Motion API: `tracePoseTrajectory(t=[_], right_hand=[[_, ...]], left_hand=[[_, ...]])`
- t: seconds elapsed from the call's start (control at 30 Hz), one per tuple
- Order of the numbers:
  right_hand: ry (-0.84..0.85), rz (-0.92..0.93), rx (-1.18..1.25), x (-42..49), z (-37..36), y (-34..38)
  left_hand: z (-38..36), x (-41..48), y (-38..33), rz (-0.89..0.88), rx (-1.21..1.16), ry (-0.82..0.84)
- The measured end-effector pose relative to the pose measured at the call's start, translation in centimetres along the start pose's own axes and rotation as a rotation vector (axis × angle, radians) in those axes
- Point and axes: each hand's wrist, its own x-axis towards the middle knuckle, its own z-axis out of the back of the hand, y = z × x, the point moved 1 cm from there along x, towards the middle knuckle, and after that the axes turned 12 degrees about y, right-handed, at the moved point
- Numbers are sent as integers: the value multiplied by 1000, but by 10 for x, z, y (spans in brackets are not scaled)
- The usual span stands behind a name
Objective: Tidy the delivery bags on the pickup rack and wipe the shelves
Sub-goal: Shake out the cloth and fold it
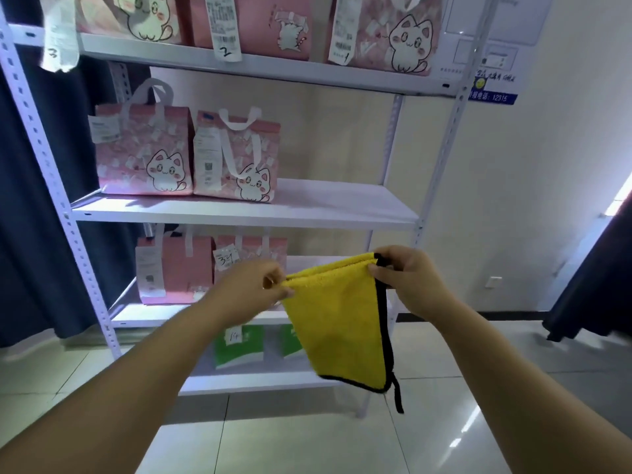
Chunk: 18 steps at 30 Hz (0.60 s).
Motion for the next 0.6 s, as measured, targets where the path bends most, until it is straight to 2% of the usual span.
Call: tracePoseTrajectory(t=[0.1,0.33,0.6], right_hand=[[9,-31,-142,31,18,-12],[-41,-44,-312,110,52,-21],[-190,-30,-374,170,90,-32]], left_hand=[[30,39,2,-44,-69,-55],[79,129,12,-111,2,-57],[93,221,12,-222,-214,-26]])
